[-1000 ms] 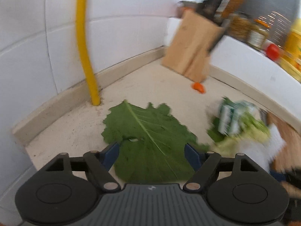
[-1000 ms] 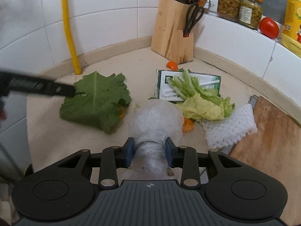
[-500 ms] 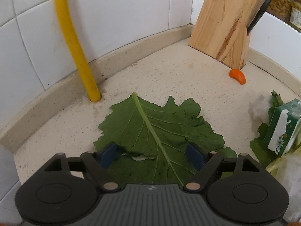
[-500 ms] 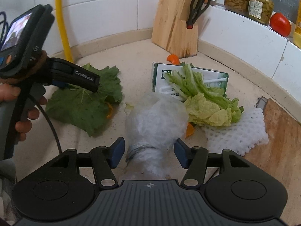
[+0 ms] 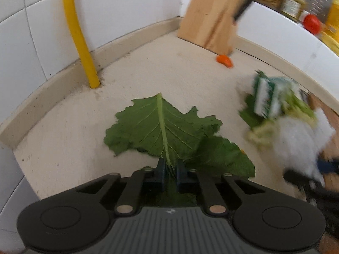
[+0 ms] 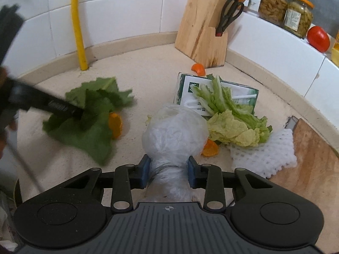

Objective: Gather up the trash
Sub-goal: 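Close left tool on the large green leaf stem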

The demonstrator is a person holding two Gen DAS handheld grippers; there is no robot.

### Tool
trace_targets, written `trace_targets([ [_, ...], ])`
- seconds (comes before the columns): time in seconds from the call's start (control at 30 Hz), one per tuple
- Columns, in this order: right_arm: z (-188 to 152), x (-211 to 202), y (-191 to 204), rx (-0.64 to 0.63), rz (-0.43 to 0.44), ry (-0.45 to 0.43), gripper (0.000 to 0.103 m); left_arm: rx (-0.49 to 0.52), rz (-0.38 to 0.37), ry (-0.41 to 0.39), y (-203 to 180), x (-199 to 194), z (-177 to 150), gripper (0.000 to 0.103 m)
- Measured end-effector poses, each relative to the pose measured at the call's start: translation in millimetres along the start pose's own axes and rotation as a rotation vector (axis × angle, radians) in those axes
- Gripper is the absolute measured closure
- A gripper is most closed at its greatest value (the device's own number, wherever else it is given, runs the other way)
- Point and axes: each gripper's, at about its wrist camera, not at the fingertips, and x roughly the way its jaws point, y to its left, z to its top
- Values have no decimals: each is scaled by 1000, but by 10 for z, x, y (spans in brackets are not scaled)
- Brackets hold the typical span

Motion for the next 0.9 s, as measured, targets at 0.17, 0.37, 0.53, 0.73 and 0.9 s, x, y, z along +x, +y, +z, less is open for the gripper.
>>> trace_targets([
  [0.17,-30,-37,65,4,-29,12,61,45,-24,-20,-6,-111,-85,96],
  [0.37,-53,-56,148,-3,-75,16,60,16,-25,-60,49,-138,-50,57],
  [0.53,-51,-28,176,-8,-114,14,52,-10,-17,-96,20,-79,30,35],
  [0.73,-43,-1,183,-21,-137,7,42,-39,0,-88,-10,56,84,30],
  [0.9,-34,53,171,-30,-131,15,41,-64,-8,-85,-31,139,135,27],
])
